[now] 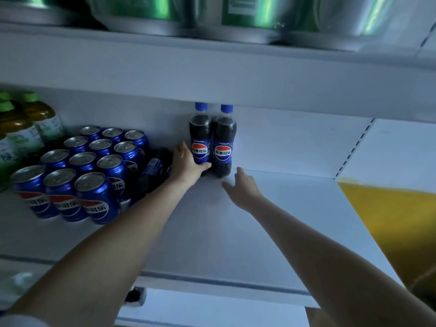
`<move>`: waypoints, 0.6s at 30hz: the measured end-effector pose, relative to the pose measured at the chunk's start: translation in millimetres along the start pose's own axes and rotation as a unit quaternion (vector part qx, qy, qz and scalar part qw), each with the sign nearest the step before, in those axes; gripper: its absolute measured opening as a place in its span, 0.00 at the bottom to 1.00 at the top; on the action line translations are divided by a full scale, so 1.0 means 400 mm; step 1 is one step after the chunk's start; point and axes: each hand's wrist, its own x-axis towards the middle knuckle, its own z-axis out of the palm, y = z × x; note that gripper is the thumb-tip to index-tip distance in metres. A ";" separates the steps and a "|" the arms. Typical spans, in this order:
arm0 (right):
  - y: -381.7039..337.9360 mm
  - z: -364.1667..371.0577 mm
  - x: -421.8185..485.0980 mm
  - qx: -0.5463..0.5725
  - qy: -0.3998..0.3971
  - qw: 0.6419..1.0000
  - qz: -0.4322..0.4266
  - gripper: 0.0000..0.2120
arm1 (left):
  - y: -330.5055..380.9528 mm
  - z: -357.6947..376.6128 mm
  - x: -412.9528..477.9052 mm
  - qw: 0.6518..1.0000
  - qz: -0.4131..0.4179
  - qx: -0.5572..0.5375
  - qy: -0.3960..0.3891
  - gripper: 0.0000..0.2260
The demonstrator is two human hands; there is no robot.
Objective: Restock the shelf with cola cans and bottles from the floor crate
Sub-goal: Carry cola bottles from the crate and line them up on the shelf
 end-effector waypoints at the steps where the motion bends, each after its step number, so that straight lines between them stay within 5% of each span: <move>1: 0.016 -0.004 -0.039 0.022 0.005 1.000 -0.012 0.26 | 0.000 -0.005 -0.036 0.999 0.001 -0.029 0.023 0.39; 4: 0.078 -0.017 -0.183 0.175 0.016 0.984 -0.018 0.18 | -0.004 -0.022 -0.186 0.986 0.096 -0.098 0.098 0.18; 6: 0.116 -0.034 -0.292 0.317 0.011 0.948 0.012 0.08 | -0.010 -0.040 -0.310 0.980 0.114 -0.155 0.054 0.10; 9: 0.155 -0.083 -0.461 0.483 0.000 0.874 0.057 0.07 | -0.019 -0.060 -0.483 0.973 0.067 -0.217 -0.040 0.06; 13: 0.253 -0.126 -0.654 0.578 0.051 0.807 0.111 0.12 | 0.015 -0.058 -0.639 0.944 -0.022 -0.309 -0.111 0.07; 18: 0.466 -0.117 -0.869 0.689 0.101 0.673 0.248 0.11 | 0.098 0.007 -0.858 0.899 -0.114 -0.376 -0.193 0.04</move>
